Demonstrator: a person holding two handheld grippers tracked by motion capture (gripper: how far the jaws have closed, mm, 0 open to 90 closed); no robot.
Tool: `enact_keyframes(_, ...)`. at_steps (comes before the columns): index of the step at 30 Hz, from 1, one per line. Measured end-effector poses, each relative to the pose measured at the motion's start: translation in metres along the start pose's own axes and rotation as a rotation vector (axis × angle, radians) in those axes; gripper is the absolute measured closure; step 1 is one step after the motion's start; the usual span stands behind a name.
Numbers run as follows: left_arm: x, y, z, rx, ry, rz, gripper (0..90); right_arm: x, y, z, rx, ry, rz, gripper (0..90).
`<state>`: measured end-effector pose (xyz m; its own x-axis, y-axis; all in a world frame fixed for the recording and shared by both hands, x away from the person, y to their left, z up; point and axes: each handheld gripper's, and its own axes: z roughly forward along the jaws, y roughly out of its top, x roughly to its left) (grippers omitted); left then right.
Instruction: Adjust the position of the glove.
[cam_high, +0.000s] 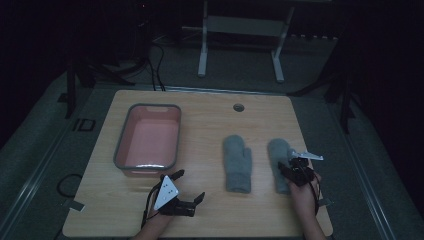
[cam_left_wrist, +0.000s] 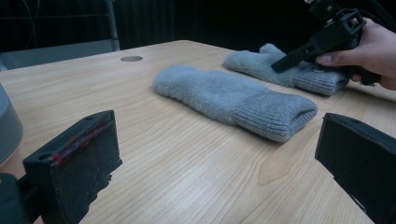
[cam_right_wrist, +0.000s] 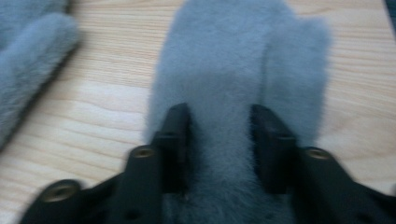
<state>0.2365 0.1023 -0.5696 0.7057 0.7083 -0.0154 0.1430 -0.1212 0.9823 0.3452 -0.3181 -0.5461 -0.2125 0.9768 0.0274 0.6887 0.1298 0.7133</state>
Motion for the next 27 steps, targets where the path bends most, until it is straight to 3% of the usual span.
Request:
enact_keyframes(1, 0.0, 0.0, 0.0, 0.0, 0.0, 0.0, 0.1, -0.001, 0.002, -0.002, -0.002, 0.028, -0.002, 45.3)
enact_keyframes(2, 0.0, 0.0, 0.0, 0.0, 0.0, 0.0, 0.2, -0.002, 0.004, -0.004, -0.007, 0.044, -0.003, 43.3)
enact_keyframes(4, 0.0, 0.0, 0.0, -0.002, 0.001, -0.002, 0.1, -0.003, 0.006, -0.007, -0.015, 0.051, -0.001, 43.1)
enact_keyframes(5, 0.0, 0.0, 0.0, -0.002, 0.002, -0.002, 0.1, -0.006, 0.01, -0.011, -0.021, 0.086, -0.018, 43.0)
enact_keyframes(8, 0.0, 0.0, 0.0, -0.001, 0.002, 0.002, 0.1, -0.009, 0.008, -0.011, 0.0, 0.095, -0.006, 46.1)
enact_keyframes(10, 0.0, 0.0, 0.0, 0.0, 0.002, 0.003, 0.1, -0.009, 0.005, -0.01, 0.002, 0.09, 0.004, 46.6)
enact_keyframes(11, 0.0, 0.0, 0.0, 0.0, 0.003, 0.004, 0.2, -0.007, -0.002, -0.007, 0.0, 0.051, -0.002, 49.9)
enact_keyframes(14, -0.001, 0.0, 0.0, -0.001, 0.002, 0.009, 0.1, -0.002, -0.007, -0.005, -0.017, 0.012, -0.03, 50.4)
enact_keyframes(19, -0.002, 0.0, 0.0, 0.003, 0.002, 0.015, 0.1, 0.004, -0.012, -0.002, -0.041, -0.015, -0.051, 55.7)
enact_keyframes(23, -0.004, 0.0, 0.0, 0.001, -0.004, 0.025, 0.1, 0.011, -0.014, -0.002, -0.06, -0.06, -0.078, 73.5)
enact_keyframes(27, -0.003, 0.0, 0.0, 0.001, -0.006, 0.024, 0.1, 0.015, -0.012, -0.004, -0.046, -0.076, -0.065, 79.2)
